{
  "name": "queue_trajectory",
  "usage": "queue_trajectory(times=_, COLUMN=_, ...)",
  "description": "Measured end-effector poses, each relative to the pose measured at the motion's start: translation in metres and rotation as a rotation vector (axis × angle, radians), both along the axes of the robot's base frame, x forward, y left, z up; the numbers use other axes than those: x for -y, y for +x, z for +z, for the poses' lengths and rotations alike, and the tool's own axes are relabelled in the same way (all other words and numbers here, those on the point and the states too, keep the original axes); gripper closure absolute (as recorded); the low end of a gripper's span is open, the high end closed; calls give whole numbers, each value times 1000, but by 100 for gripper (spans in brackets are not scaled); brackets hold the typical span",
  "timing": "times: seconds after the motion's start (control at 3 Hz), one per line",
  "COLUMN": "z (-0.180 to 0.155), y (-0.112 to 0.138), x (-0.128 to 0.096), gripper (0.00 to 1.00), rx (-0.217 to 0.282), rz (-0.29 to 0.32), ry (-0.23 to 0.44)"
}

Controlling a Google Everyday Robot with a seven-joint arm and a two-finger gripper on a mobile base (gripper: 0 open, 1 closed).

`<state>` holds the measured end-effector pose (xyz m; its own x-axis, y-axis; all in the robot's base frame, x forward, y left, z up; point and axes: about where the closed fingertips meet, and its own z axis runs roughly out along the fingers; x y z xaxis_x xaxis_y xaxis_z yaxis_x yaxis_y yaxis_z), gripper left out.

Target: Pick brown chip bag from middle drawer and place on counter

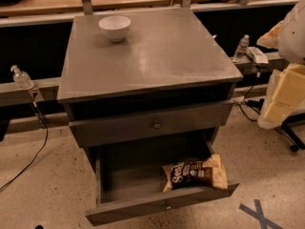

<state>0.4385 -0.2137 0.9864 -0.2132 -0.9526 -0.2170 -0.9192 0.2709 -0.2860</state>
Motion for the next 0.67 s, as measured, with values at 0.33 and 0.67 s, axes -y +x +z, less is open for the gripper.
queue_trajectory(times=0.33, z=0, y=0, x=-1, gripper=0, rx=11, rz=1, ry=1)
queue_trajectory(times=0.67, z=-39, y=3, x=5, gripper=0, rx=30, rz=-23, ry=84)
